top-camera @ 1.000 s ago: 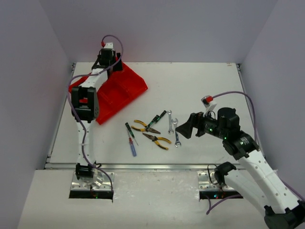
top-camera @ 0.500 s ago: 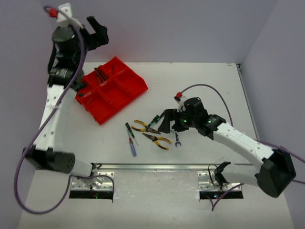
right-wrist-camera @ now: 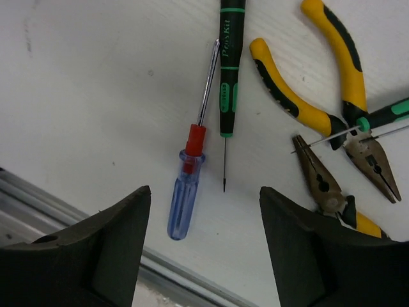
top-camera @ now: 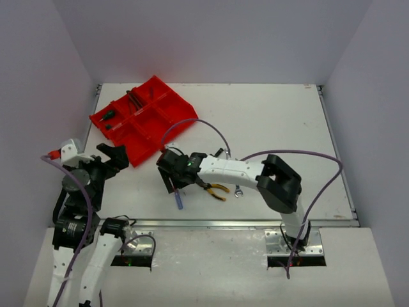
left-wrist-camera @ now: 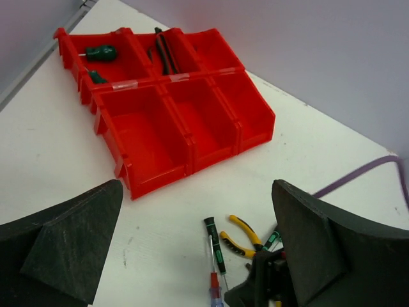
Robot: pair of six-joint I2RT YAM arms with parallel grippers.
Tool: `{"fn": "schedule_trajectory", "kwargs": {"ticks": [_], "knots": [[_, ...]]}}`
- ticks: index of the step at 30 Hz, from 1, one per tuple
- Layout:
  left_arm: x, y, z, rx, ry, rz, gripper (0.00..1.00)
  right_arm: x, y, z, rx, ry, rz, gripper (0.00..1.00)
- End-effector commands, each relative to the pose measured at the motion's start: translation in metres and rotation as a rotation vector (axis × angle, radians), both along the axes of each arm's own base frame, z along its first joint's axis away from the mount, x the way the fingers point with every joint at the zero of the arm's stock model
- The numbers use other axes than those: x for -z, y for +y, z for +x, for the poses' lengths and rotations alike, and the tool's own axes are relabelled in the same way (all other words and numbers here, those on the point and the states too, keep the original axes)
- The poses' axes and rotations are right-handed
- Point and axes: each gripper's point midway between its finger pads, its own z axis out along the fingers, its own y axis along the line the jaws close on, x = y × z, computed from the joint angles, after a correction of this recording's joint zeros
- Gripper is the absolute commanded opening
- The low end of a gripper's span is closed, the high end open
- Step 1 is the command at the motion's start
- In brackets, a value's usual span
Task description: Sort the tools into containers
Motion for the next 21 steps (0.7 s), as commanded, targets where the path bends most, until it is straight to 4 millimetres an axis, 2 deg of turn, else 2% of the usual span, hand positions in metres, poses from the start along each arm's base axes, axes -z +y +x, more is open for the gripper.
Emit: {"fn": "schedule_trajectory", "kwargs": {"ticks": [1,7,13,15,16,18,21], "knots": [[-0.034,0.012,-0.016,-0.065,-0.148,-0.034,1.00,0.017,-0.004,0.005,0.056,-0.024,-0.128,0.66],[-0.026,0.003,-0.008,-0.019,-0.113,-0.027,1.00,0.052,0.005,-0.019,0.050,0.022,-0.178,0.56],[-0.026,-0.002,-0.007,0.009,-0.114,-0.021,1.00,0.080,-0.003,-0.035,0.065,0.069,-0.214,0.43],[-0.026,-0.003,-0.007,0.015,-0.117,-0.020,1.00,0.085,-0.005,-0.039,0.065,0.082,-0.205,0.36],[-0.026,-0.003,-0.007,0.020,-0.118,-0.020,1.00,0.087,-0.008,-0.042,0.071,0.088,-0.205,0.29],[-0.026,-0.004,-0.006,0.025,-0.114,-0.018,1.00,0.084,-0.012,-0.044,0.083,0.074,-0.201,0.21],[-0.025,-0.007,-0.003,0.039,-0.107,-0.016,1.00,0.072,-0.018,-0.044,0.091,0.038,-0.192,0.20]]}}
